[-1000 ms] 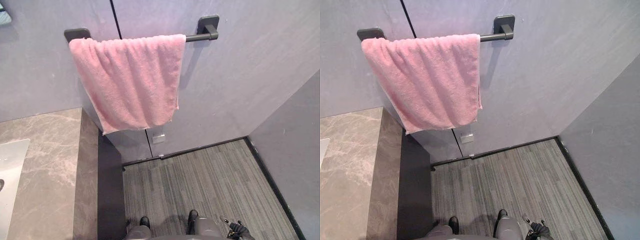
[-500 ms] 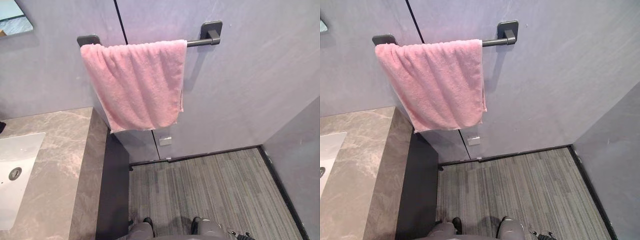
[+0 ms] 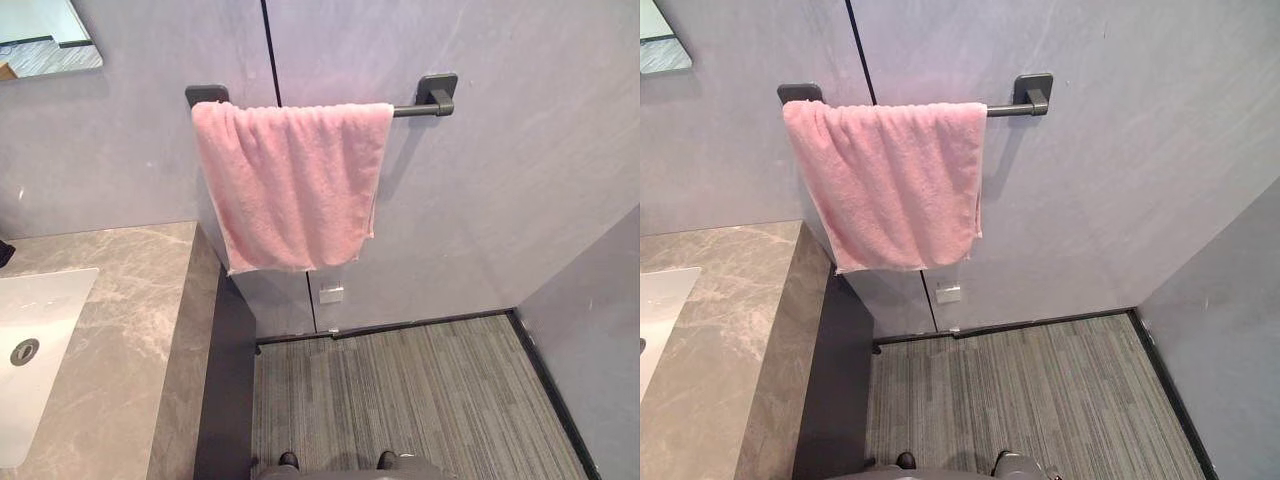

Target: Organize washtable

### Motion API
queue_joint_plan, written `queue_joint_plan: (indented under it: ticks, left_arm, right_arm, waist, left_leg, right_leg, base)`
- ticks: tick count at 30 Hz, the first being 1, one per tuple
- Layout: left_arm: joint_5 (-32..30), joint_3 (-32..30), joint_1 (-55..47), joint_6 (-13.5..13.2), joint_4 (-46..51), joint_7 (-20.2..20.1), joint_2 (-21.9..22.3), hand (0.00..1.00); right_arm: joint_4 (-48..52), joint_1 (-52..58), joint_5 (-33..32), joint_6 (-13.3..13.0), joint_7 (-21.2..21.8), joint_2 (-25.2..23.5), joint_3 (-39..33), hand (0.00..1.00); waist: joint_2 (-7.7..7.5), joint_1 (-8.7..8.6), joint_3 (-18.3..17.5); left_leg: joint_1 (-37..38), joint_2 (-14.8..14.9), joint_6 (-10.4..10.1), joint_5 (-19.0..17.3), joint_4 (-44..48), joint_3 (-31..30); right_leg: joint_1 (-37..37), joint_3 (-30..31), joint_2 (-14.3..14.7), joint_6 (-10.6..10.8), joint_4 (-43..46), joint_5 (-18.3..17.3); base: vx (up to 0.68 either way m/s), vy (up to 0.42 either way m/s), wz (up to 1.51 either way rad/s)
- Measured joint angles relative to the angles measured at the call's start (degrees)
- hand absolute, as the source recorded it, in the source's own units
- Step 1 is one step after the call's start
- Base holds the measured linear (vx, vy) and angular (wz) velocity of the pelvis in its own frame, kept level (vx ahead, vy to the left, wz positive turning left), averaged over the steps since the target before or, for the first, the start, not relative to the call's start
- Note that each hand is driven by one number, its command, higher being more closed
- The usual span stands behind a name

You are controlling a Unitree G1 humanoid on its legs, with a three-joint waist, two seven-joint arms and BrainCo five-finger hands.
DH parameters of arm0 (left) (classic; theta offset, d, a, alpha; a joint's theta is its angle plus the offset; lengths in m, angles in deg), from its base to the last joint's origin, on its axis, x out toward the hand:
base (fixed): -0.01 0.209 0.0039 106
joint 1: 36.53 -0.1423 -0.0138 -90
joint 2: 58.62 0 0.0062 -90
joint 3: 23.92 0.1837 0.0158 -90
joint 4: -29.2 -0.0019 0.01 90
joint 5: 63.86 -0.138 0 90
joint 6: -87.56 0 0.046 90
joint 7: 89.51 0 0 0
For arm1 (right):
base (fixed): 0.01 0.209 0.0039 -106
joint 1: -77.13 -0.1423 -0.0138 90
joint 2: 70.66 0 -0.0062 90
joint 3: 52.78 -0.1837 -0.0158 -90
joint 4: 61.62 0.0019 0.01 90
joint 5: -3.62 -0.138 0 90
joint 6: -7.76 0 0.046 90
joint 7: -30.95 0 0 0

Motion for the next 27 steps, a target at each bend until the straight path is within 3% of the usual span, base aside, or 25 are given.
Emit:
queue_joint_plan:
  ticks: [6, 8, 12, 13, 15, 20, 21, 23, 27]
  left_arm:
    - [-0.07, -0.15, -0.01, 0.24, -0.44, 0.03, -0.33, 0.0]
    - [-0.02, -0.17, -0.12, 0.77, -1.24, 0.16, -1.1, 0.0]
    - [0.03, -0.07, -0.05, 1.53, -1.23, 0.86, -2.18, 0.0]
    - [0.04, -0.12, -0.07, 1.88, -1.25, 1.26, -1.99, 0.0]
    - [0.05, -0.09, -0.23, 2.27, -1.24, 1.36, -1.41, 0.0]
    - [0.05, -3.96, -0.53, 2.36, -1.23, 2.31, -2.34, 0.0]
    - [0.23, -5.12, -0.41, 1.68, -0.87, 2.26, -1.15, 0.0]
    - [1.01, -5.12, 0.22, 0.07, 0.05, 1.72, 1.02, 0.0]
    - [2.65, -5.28, 3.22, -1.07, 2.13, 1.02, 1.86, 0.0]
  right_arm:
    - [0.11, -0.71, -2.58, -0.19, -0.06, -0.21, 0.05, 0.0]
    - [0.52, -1.61, -4.48, -0.46, -0.24, -1.23, 0.0, 0.0]
    - [0.41, -2.37, -6.08, -0.47, -0.43, -2.3, -0.01, 0.0]
    - [0.46, -2.54, -6.08, -0.48, -0.77, -2.14, -0.11, 0.0]
    - [0.56, -2.38, -6.15, -0.42, -0.95, -1.93, -0.1, 0.0]
    - [0.21, -1.22, -6.5, 0.05, -0.98, -2.0, -0.02, 0.0]
    - [0.05, -1.03, -6.42, 0.1, -0.97, -0.67, -0.03, 0.0]
    - [0.37, -1.52, -6.4, -0.08, -0.97, 1.15, 0.02, 0.0]
    - [0.46, -2.65, -6.45, -0.47, -0.97, 2.81, -0.18, 0.0]
  waist:
    - [-0.74, 0.13, 0.11]
    - [-1.98, 0.13, 0.72]
    - [-3.51, 0.05, 2.06]
    - [-2.43, 0.02, 2.85]
    - [-2.07, -0.05, 3.24]
    - [-3.62, -0.12, 2.83]
    - [-1.77, -0.36, 2.41]
    - [0.41, 0.0, 2.19]
    - [0.72, -0.35, 2.42]
  left_leg:
    - [-0.39, 0.11, -0.01, -0.07, -1.13, 2.05]
    - [-0.15, -0.28, 0.58, -0.95, -0.73, 5.25]
    - [1.33, -0.42, 0.84, -1.17, -1.08, 7.36]
    - [2.28, 0.09, 1.02, -1.27, -1.65, 7.36]
    - [3.31, 1.02, 1.27, -2.39, -1.66, 7.13]
    - [3.0, 1.31, -2.29, -5.35, 1.5, 4.35]
    - [1.53, 4.38, -3.46, -7.66, 5.8, 2.94]
    - [-0.36, 6.98, -2.85, -8.41, 10.71, 2.9]
    - [-5.55, 8.4, -3.59, -5.88, 24.52, 3.3]
  right_leg:
    - [-0.23, 1.71, 0.86, 0.6, -3.69, 2.37]
    - [-2.1, 4.13, 0.37, 2.51, -1.84, 2.55]
    - [-3.07, 4.36, -1.03, 3.37, 0.33, 2.94]
    - [-4.37, 4.4, -1.04, 4.28, 2.81, 3.33]
    - [-6.32, 4.93, -1.23, 3.98, 5.7, 1.55]
    - [-7.94, 9.24, -4.48, 3.83, 5.17, 2.37]
    - [-8.03, 7.34, -2.43, 2.54, 8.18, -1.02]
    - [-7.7, 6.47, -0.28, 1.53, 8.51, -2.93]
    - [-3.33, 4.3, -0.23, -1.23, 7.27, -3.2]
  base:
    - [0.02, 0.021, -0.16]
    - [0.03, 0.063, -0.57]
    - [0.01, 0.056, -0.27]
    - [-0.04, 0.043, -0.11]
    - [-0.05, 0.038, 0.0]
    - [0.04, -0.159, 0.33]
    - [0.14, -0.28, 0.32]
    - [0.22, -0.215, 0.19]
    - [0.25, -0.209, 0.17]
